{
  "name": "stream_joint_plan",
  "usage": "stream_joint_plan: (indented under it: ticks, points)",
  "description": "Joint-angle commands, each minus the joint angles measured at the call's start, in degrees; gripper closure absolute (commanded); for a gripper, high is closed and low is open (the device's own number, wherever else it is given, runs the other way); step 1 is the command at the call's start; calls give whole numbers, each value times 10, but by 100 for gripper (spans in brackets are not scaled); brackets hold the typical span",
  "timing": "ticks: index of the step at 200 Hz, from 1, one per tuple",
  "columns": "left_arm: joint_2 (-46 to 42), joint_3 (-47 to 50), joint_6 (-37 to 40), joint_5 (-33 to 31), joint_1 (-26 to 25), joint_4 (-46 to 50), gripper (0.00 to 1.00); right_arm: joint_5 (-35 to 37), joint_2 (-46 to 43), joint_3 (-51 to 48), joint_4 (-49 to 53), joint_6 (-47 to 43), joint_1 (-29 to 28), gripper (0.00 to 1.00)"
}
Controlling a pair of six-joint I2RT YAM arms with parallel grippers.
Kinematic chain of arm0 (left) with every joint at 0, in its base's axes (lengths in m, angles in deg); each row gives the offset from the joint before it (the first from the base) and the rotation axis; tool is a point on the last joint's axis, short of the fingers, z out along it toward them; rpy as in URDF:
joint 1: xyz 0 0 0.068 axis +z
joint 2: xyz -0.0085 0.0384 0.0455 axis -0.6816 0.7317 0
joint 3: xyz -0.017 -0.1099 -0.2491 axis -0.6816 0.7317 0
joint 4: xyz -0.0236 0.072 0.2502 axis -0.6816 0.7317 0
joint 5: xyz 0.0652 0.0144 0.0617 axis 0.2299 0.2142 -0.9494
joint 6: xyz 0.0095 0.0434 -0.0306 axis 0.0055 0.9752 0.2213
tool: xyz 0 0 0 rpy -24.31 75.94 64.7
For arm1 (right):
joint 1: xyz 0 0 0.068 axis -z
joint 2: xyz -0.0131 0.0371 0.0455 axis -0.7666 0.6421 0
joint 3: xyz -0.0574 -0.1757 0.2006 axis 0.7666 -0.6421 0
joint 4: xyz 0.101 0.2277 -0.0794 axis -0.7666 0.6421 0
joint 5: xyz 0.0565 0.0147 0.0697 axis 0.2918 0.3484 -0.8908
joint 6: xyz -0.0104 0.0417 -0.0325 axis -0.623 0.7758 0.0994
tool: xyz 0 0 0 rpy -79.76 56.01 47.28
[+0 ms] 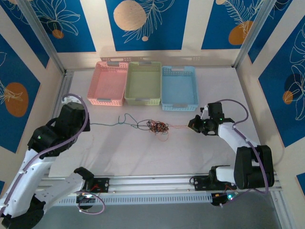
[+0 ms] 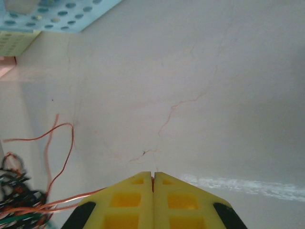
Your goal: Untangle the cables
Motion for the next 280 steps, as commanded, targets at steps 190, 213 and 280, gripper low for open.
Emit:
stream_joint_plan:
  ticks: [190, 213, 280]
  points:
    - [9, 83, 93, 393, 86, -137, 100, 8, -29, -1, 12, -6, -9, 96]
    - [7, 120, 89, 421, 86, -159, 100, 20, -46, 20, 34, -22, -50, 54]
    - [10, 115, 101, 419, 86, -148, 100, 83, -111, 109, 40, -126, -252, 32]
